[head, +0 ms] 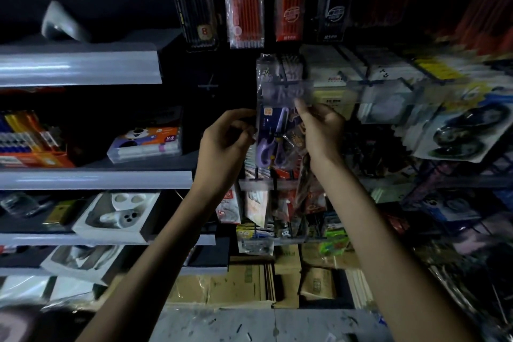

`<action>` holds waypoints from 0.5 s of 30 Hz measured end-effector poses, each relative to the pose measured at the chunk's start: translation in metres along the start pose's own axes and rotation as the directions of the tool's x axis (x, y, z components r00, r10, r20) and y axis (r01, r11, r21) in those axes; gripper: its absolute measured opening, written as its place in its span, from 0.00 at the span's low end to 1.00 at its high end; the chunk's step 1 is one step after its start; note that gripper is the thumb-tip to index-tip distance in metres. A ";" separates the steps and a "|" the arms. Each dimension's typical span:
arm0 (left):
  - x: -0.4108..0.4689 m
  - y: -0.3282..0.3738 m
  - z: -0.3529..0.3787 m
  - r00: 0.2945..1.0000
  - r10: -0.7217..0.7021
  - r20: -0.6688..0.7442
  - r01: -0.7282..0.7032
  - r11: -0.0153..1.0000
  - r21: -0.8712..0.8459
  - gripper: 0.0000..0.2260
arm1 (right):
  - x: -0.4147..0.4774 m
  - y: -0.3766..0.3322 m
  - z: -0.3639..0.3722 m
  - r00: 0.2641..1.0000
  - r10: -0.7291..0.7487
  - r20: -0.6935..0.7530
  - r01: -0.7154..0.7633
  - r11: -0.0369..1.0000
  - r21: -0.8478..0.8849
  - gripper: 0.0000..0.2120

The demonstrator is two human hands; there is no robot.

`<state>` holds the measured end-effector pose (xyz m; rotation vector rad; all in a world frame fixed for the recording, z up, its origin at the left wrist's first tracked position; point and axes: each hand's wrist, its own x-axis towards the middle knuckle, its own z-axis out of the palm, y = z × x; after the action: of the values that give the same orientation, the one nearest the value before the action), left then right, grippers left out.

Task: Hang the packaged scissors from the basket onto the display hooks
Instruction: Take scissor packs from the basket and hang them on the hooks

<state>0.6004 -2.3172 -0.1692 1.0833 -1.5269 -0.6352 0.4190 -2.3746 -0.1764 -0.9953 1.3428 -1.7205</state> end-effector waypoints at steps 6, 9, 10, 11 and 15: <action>0.000 -0.044 0.019 0.968 -0.250 0.024 0.249 0.968 0.044 0.15 | 0.004 0.006 -0.004 0.999 -0.001 0.054 0.000 0.999 0.035 0.19; -0.007 -0.052 0.028 0.969 -0.242 0.055 0.242 0.970 0.023 0.06 | 0.001 0.001 -0.008 0.998 0.006 0.070 -0.006 1.000 0.008 0.22; -0.009 -0.054 0.029 0.971 -0.232 0.055 0.231 0.973 0.023 0.05 | 0.000 0.000 -0.010 0.998 0.020 0.066 -0.020 1.000 -0.003 0.20; -0.010 -0.055 0.031 0.972 -0.230 0.049 0.229 0.973 0.017 0.04 | 0.000 0.000 -0.011 0.997 0.035 0.062 -0.034 0.999 -0.012 0.19; -0.012 -0.055 0.034 0.971 -0.237 0.023 0.238 0.970 -0.056 0.02 | -0.001 0.005 -0.020 0.994 0.025 0.105 -0.023 1.000 -0.018 0.10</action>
<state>0.5836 -2.3359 -0.2298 1.2291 -1.3938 -0.8494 0.4016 -2.3660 -0.1848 -1.0600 1.2981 -1.6186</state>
